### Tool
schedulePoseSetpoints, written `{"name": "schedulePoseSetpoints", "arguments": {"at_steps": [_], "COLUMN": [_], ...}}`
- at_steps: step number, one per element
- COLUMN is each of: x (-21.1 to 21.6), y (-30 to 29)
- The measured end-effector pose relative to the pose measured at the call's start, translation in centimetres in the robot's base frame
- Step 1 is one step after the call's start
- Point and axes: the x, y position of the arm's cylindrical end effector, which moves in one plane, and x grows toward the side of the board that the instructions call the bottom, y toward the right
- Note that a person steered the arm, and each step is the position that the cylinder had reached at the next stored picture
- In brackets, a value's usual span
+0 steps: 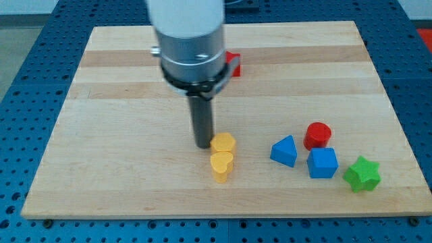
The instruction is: Slide the yellow heart into blue blocks
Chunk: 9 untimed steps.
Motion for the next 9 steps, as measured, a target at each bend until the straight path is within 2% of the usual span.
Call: {"name": "schedulePoseSetpoints", "arguments": {"at_steps": [1,3,5,9], "x": [-0.4,-0.2,5.2,6.0], "y": [3.0,-5.4,-6.1,7.6]}}
